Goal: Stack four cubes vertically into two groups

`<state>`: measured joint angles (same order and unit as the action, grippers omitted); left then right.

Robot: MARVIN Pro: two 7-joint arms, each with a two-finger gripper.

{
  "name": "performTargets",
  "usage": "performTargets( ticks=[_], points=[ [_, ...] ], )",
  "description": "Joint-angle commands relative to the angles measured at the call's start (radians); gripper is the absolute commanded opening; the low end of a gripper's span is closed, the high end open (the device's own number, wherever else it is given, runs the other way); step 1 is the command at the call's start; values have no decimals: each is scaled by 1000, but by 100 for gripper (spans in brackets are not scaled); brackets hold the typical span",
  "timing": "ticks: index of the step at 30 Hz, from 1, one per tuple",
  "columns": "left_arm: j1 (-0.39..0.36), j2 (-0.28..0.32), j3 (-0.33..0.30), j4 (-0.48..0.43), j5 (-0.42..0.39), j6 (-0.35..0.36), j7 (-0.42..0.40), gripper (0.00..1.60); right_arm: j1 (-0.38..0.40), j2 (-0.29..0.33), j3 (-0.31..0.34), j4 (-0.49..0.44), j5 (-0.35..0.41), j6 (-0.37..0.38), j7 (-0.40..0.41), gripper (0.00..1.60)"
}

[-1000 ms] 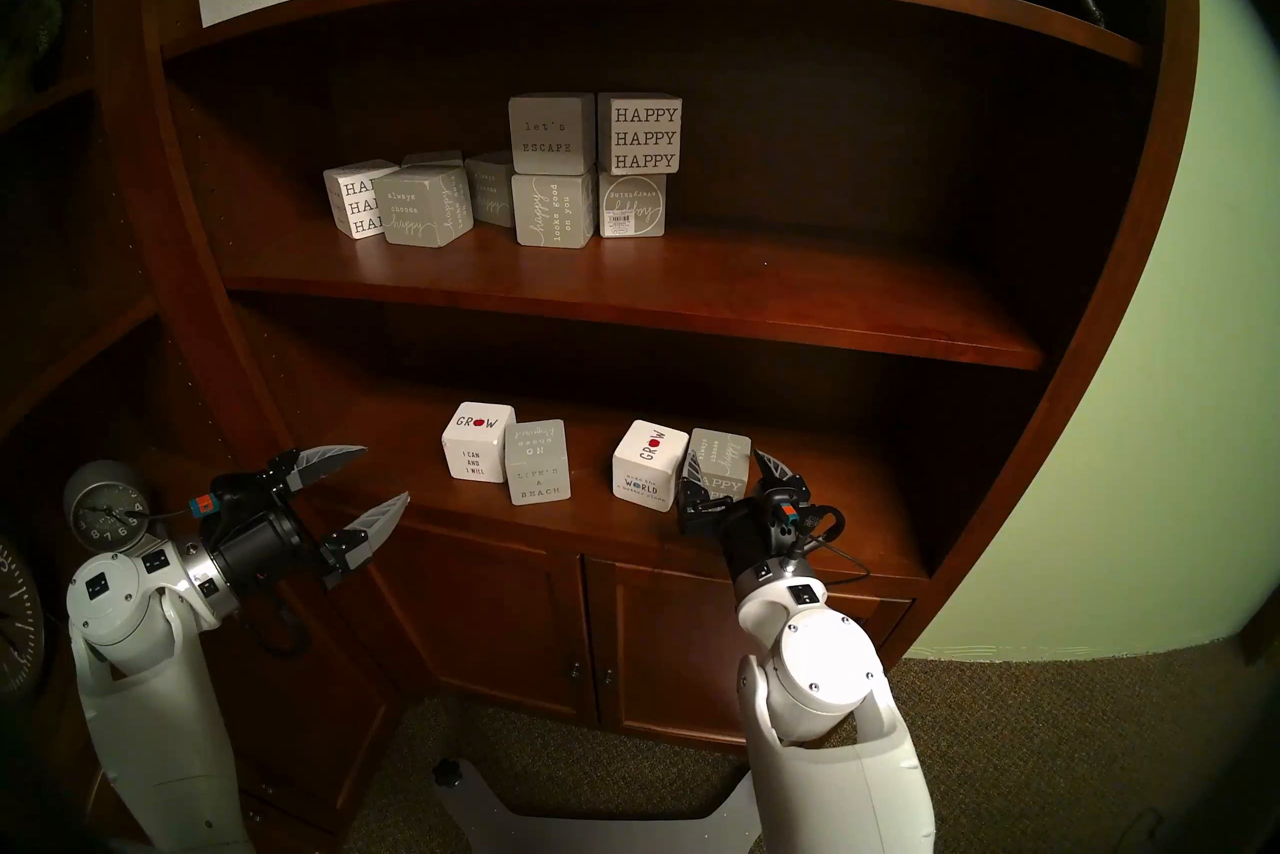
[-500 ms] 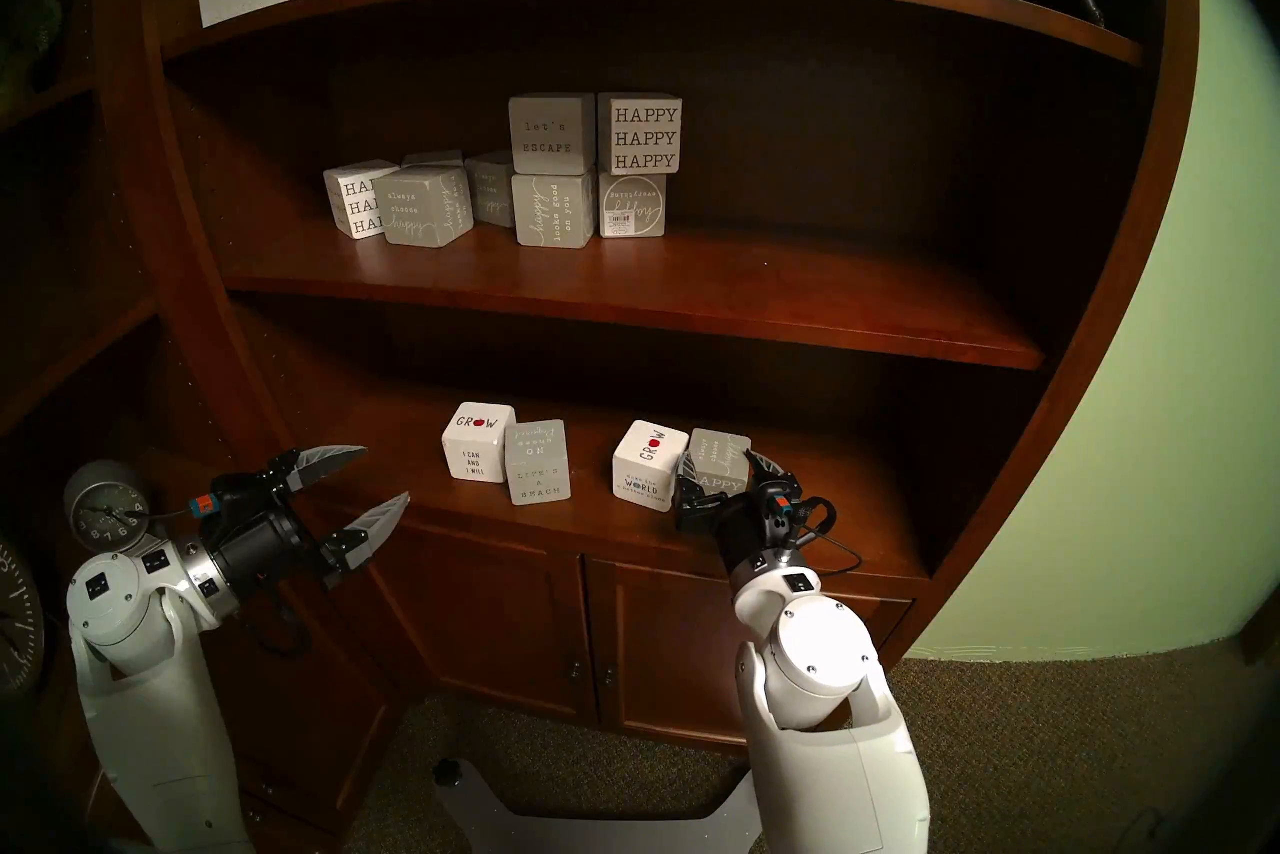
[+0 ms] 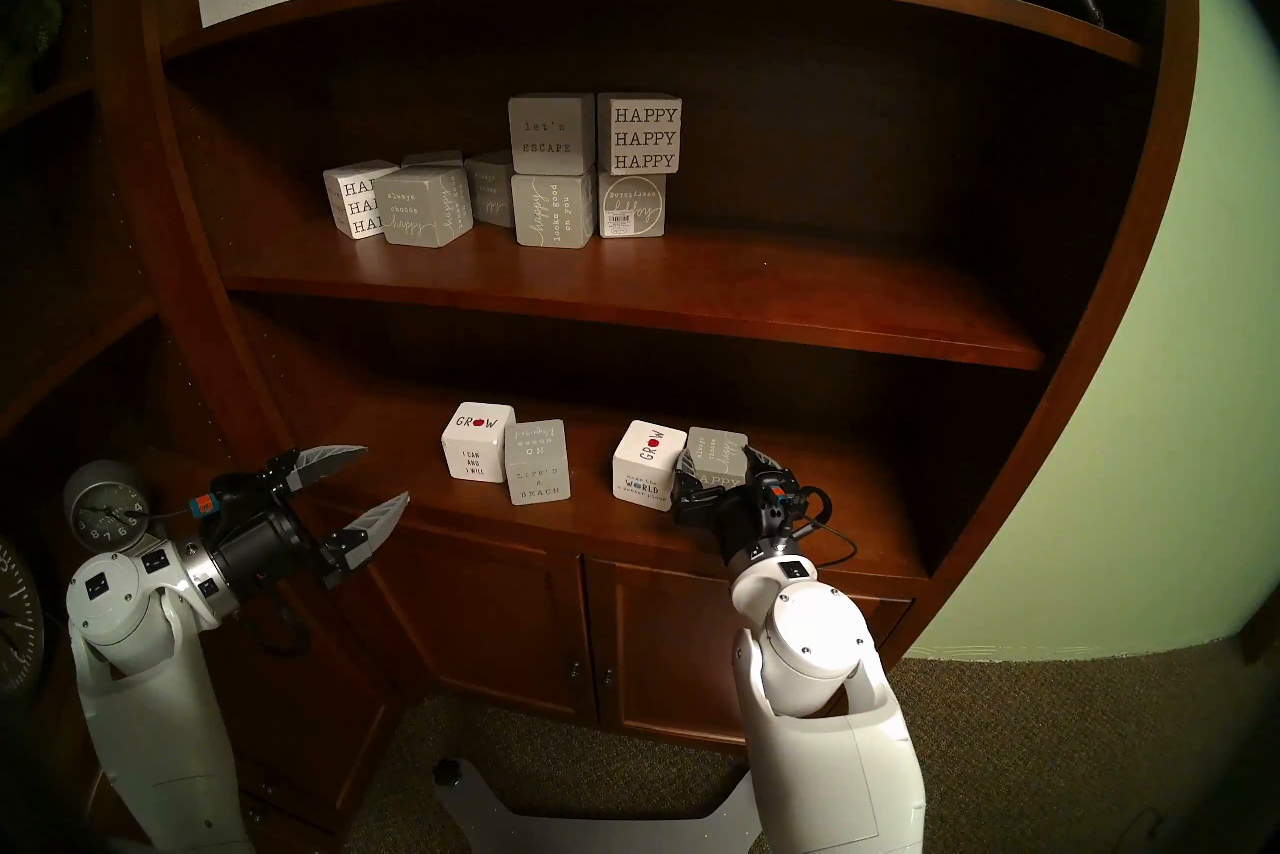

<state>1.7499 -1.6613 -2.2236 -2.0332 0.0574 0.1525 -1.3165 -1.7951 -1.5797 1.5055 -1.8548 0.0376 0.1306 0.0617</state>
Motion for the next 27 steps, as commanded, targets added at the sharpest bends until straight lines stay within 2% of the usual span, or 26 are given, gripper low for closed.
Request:
performTargets(
  ticks=[1,8,13,20,27],
  points=[
    [1,2,3,-12,-3,0,2,160,4,2,2,5,-8,22,-8,160],
    [2,2,3,-12,-3,0,2,160,5,10,7,9,-24,52,-12,160],
    [1,2,2,-12,-3,0,2,160,9,16,22,14,-36,29,-21,160],
    [1,2,3,-12,-3,0,2,160,0,22,34,-16,-43,45,-21,160],
    [1,2,3,-12,-3,0,2,160,-21,29,35,-38,-32,18,5,160]
  ],
)
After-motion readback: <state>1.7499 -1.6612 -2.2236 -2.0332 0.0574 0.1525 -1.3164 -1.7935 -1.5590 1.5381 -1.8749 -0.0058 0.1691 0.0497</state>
